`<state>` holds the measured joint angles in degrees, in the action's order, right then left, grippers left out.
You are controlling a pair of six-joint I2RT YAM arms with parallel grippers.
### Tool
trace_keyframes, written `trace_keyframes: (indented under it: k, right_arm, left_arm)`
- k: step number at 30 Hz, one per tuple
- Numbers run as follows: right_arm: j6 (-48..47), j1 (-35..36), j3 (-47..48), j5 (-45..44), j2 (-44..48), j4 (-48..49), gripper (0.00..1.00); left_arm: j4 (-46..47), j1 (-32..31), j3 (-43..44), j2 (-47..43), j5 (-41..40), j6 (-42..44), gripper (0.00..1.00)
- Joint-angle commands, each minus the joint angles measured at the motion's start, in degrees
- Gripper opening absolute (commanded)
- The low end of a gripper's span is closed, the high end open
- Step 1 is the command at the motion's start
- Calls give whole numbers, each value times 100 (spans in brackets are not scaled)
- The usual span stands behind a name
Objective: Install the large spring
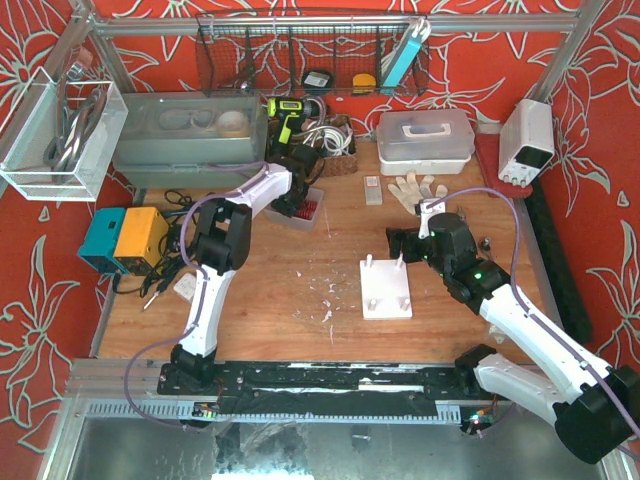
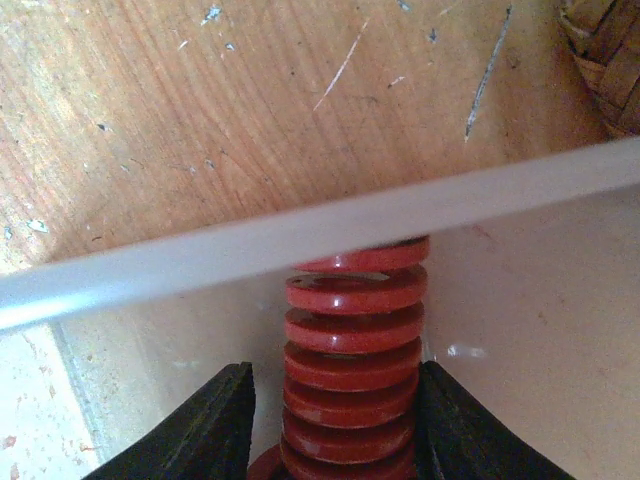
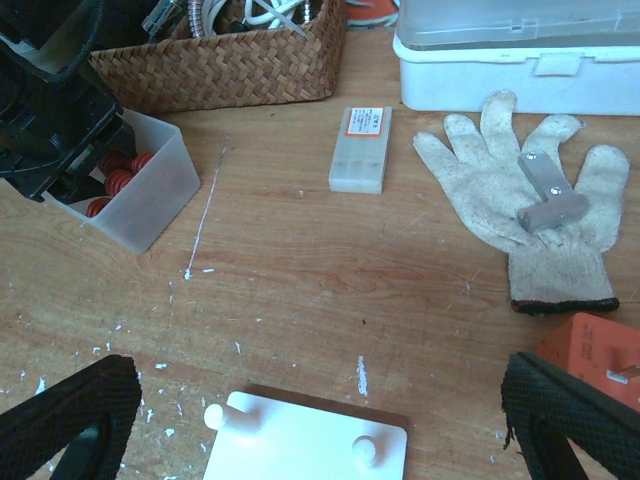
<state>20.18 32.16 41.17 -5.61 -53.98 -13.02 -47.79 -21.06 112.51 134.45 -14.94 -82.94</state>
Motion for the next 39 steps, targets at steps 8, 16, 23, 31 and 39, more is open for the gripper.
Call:
trace_keyframes:
  k: [8,16,23,31,39]
  right_arm:
    - [-72,36,-75,-178,45,19,99]
    - [-106,31,-69,-213,25,9,99]
    - [-160,29,-41,-303,72,-48,99]
    - [-145,33,-52,-336,112,-34,99]
    - [31,27,159,-284,13,-293,99]
  left_arm:
    - [-386,-3,40,-124,-109,-14,27]
    - [-81,-53,-288,-894,-292,313,20]
    - [308,-199,-621,-1525,-680,900,19]
    - [2751,-642,-2689,-3088,-976,3153,9]
    - [5838,-1228,-5560,-5260,-135,5748,3]
